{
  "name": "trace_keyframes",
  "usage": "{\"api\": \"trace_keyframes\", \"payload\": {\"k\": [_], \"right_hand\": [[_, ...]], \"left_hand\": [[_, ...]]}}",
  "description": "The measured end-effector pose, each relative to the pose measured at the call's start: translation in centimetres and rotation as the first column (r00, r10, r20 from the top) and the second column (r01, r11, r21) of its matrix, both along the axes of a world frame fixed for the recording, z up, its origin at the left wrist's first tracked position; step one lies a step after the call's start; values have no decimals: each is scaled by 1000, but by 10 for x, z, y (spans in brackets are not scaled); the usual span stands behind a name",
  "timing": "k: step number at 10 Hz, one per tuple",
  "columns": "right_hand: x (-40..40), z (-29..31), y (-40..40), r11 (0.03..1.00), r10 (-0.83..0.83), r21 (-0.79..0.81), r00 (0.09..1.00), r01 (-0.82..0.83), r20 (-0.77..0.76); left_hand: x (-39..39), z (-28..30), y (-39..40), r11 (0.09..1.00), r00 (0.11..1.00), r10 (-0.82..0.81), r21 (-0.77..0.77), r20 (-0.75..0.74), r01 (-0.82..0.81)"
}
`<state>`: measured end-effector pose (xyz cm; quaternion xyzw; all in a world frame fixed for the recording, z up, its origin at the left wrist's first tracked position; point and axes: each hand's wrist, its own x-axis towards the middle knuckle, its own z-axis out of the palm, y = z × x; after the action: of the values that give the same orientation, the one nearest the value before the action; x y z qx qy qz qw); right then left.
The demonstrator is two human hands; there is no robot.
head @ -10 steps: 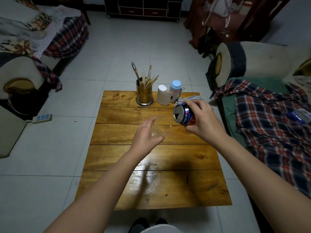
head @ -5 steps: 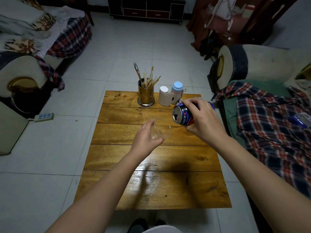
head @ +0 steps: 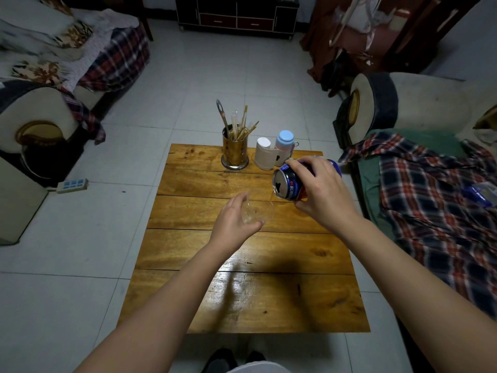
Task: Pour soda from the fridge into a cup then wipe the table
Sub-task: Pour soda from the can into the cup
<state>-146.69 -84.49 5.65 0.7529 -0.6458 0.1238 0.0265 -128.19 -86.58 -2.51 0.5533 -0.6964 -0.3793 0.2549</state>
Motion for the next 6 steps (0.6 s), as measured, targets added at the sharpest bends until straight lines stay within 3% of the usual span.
{"api": "trace_keyframes", "payload": {"k": [6], "right_hand": [[3, 4, -3, 999, 20, -28, 1000, -21, -20]], "left_hand": [[1, 1, 0, 1000, 1000, 16, 9, -3, -16]]}}
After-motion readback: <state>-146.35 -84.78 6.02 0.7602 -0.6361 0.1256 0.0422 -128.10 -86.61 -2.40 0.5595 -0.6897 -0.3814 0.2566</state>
